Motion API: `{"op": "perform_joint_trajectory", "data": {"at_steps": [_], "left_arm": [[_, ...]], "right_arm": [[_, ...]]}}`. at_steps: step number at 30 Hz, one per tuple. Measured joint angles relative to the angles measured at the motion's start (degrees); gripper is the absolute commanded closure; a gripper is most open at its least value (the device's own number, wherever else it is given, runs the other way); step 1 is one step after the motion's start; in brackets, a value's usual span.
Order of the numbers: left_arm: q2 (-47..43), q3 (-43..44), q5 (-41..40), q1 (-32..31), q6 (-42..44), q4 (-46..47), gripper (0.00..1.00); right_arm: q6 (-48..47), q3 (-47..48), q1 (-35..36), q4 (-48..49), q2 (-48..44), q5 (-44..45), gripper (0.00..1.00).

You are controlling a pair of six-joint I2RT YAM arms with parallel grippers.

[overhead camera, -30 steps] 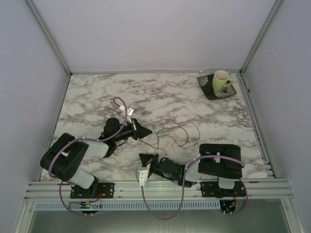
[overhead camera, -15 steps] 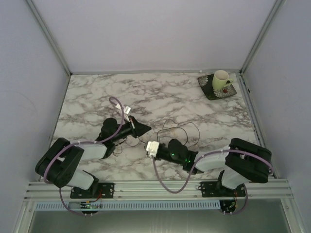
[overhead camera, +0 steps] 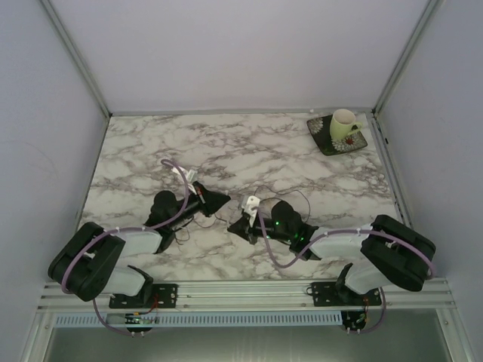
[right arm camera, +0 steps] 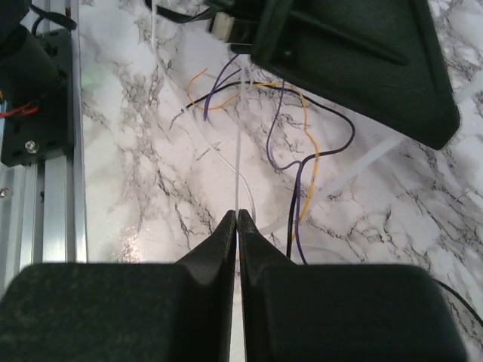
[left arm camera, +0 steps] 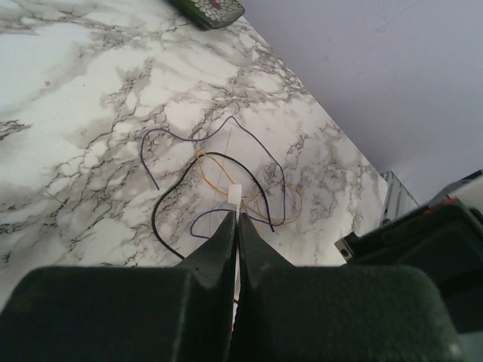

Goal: Zip-tie the wires
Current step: Tie the cable at the center of the board.

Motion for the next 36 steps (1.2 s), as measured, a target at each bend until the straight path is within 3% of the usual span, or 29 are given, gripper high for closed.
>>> {"op": "perform_joint_trajectory", "data": {"at_steps": [9, 17, 28, 36], "left_arm": [[-0.1, -3.1, -2.4, -0.2, 3.7, 5.4, 1.00], [-0.3, -3.8, -3.6, -1.2, 8.7, 10.3, 1.00], [-10.0, -5.6, -9.6, -4.5, 23.0, 5.2, 1.00], [-10.8, -7.2, -13.9, -8.2, 30.8, 2.8, 1.00]], "right_arm": [[15.5, 3.3, -4.7, 2.1, 4.4, -9.4, 1.00], [22.6, 6.6, -6.5, -2.3, 4.3, -14.6, 1.00], [27.4, 10.9, -10.0, -13.4, 4.2, -22.3, 1.00], [27.0, 11.5, -12.4, -19.2, 3.8, -26.9, 1.00]]}}
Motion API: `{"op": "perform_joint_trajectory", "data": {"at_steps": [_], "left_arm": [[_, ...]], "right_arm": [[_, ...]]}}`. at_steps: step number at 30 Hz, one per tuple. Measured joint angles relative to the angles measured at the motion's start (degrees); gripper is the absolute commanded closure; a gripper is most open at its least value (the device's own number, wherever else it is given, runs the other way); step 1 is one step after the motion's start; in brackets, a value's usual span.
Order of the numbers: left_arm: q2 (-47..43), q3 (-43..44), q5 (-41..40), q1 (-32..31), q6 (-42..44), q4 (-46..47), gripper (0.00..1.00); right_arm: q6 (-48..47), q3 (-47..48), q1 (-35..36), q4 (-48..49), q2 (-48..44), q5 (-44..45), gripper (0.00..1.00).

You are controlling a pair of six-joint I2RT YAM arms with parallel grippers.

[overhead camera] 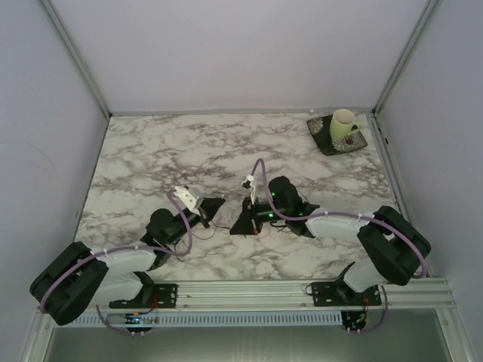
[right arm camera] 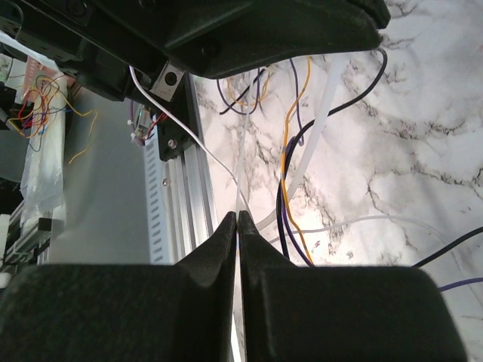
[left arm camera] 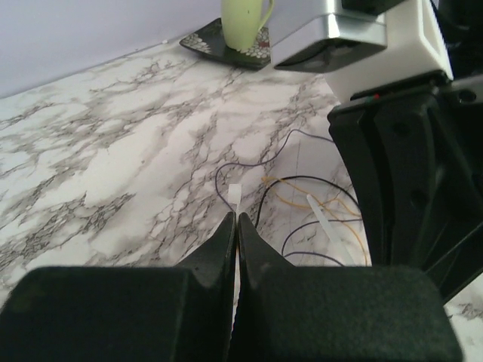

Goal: Zip-tie the wires
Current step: Tie the cable at the center of the board.

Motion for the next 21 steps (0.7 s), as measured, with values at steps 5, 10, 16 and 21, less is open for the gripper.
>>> {"op": "perform_joint_trajectory", "data": {"at_steps": [5, 10, 16, 21], "left_arm": [[0.0, -1.0, -2.0, -1.2, 3.4, -0.2, 1.00], [0.0, -1.3, -2.4, -2.2, 5.8, -0.2, 1.00], [0.8, -1.6, -1.4, -2.7, 7.5, 0.4, 1.00], [1.5, -2.2, -0.8, -2.8, 8.0, 0.8, 1.00]], "right_arm": [[-0.8, 0.0, -0.7, -1.6, 0.0, -2.0, 1.00], [-2.1, 0.9, -0.9, -3.0, 0.0, -4.1, 1.00], [-3.8, 2.8, -1.0, -4.3, 1.0, -6.5, 1.00], [-4.6, 2.9, -1.0, -5.4, 2.5, -7.7, 1.00]]}}
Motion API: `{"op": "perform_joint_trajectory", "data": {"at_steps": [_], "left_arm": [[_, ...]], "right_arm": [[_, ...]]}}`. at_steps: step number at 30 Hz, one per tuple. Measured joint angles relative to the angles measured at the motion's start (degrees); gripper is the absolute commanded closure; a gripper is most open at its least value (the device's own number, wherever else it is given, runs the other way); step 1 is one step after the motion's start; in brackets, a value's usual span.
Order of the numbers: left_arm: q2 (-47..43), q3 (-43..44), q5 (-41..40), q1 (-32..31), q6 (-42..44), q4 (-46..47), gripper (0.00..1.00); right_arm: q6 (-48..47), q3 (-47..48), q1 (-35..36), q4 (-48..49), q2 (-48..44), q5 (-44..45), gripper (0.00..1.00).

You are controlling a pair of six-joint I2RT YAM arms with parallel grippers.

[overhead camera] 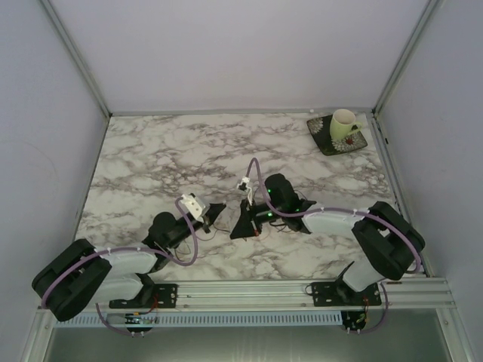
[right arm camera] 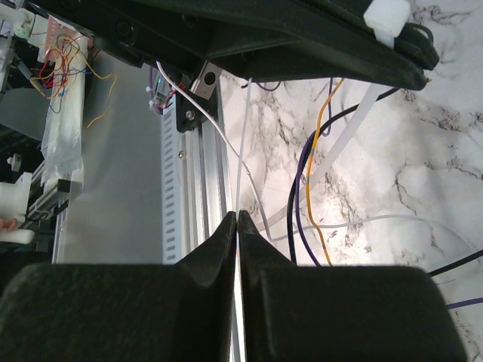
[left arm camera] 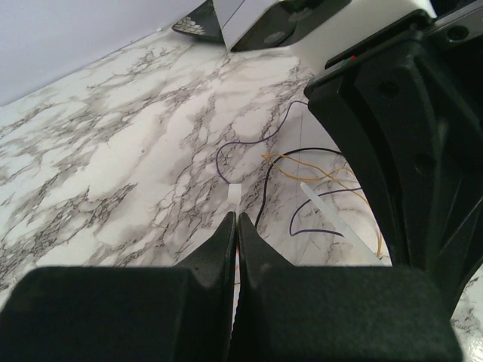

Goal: Zip-tie the wires
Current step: Tie the cable at the center of the board.

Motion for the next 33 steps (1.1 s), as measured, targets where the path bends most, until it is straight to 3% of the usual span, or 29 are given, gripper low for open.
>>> {"op": "perform_joint_trajectory", "data": {"at_steps": [33], "left_arm": [[-1.0, 0.2, 1.9, -0.7, 1.9, 0.7, 1.00]], "right_arm": [[-3.9, 4.7, -2.6, -7.4, 4.6, -8.4, 1.00]]}}
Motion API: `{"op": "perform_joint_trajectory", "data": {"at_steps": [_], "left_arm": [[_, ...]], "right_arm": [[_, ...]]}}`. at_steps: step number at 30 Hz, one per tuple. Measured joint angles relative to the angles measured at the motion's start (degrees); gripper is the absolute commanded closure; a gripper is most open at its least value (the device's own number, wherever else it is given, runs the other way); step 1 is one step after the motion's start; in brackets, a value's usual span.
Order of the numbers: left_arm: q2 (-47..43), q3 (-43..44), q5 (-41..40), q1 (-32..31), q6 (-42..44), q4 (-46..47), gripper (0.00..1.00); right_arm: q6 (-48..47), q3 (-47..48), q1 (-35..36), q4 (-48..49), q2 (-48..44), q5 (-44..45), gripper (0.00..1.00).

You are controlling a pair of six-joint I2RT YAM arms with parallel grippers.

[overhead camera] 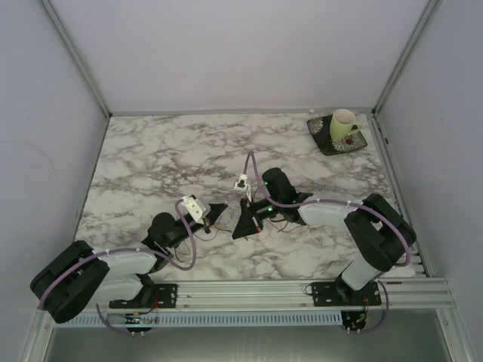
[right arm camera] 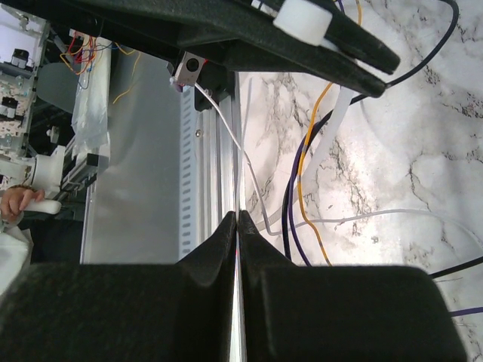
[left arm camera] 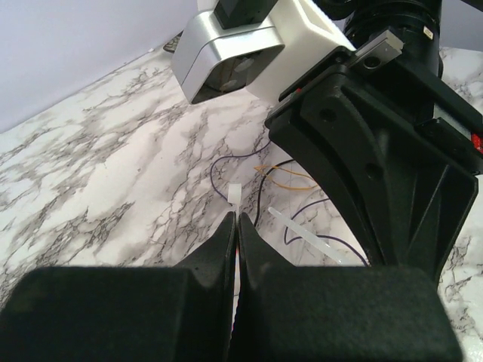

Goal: Zip-tie the wires
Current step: Tie the cable at the center of the board.

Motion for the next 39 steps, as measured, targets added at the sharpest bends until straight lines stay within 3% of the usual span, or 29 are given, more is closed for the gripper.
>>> {"op": "perform_joint_trajectory", "data": {"at_steps": [39], "left_arm": [[-0.2, 0.9, 0.0, -1.3, 1.3, 0.0, 1.00]], "right_arm": [[-4.5, 3.6, -3.5, -8.5, 1.7, -6.0, 1.00]]}}
